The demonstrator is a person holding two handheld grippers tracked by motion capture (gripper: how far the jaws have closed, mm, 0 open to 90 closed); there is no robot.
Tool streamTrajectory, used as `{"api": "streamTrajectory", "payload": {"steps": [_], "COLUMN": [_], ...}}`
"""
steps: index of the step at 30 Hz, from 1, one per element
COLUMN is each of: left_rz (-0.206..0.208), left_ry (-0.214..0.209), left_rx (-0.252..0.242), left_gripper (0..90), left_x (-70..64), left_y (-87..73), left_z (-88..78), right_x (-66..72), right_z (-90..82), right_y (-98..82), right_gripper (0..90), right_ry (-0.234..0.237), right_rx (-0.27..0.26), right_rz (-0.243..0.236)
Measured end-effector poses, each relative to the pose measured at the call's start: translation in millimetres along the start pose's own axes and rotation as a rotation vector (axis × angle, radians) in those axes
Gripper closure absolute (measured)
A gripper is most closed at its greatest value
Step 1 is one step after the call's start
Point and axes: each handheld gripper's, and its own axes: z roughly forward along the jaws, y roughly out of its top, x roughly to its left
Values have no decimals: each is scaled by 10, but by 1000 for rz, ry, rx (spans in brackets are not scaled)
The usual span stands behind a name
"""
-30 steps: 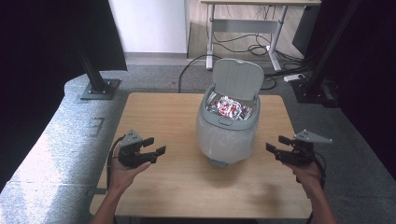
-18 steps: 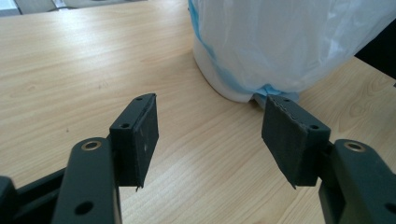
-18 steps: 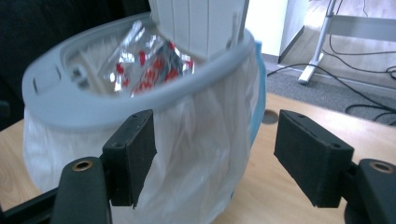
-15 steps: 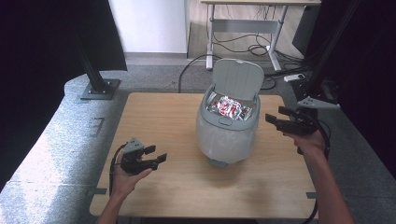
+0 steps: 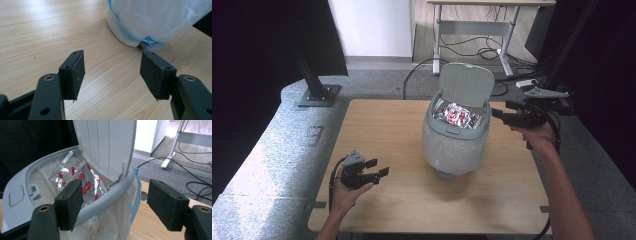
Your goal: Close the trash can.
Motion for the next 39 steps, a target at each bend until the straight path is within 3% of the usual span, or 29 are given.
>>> {"api": "streamTrajectory", "payload": {"steps": [9, 15, 23, 30, 32, 39], "left_rz": [-4, -25, -40, -47, -45, -45], "left_ry": [0, 5, 6, 5, 4, -1], "left_rx": [22, 17, 12, 12, 14, 22], "left_gripper": [371, 372, 373, 374, 374, 373], "left_x": [13, 93, 131, 151, 148, 139], "left_y": [-62, -77, -92, -104, -108, -123], "left_z": [54, 6, -24, -34, -38, -49], "right_x": [-52, -103, -153, -47, -24, 99], "right_z": [194, 329, 391, 427, 425, 292], "right_y": [159, 248, 424, 541, 535, 428], "right_gripper": [280, 280, 278, 272, 269, 258], "right_ry": [32, 37, 79, 113, 107, 181], "right_rx": [-11, -8, -62, -69, -60, -55], "right_rz": [1, 1, 19, -7, -18, -48]}}
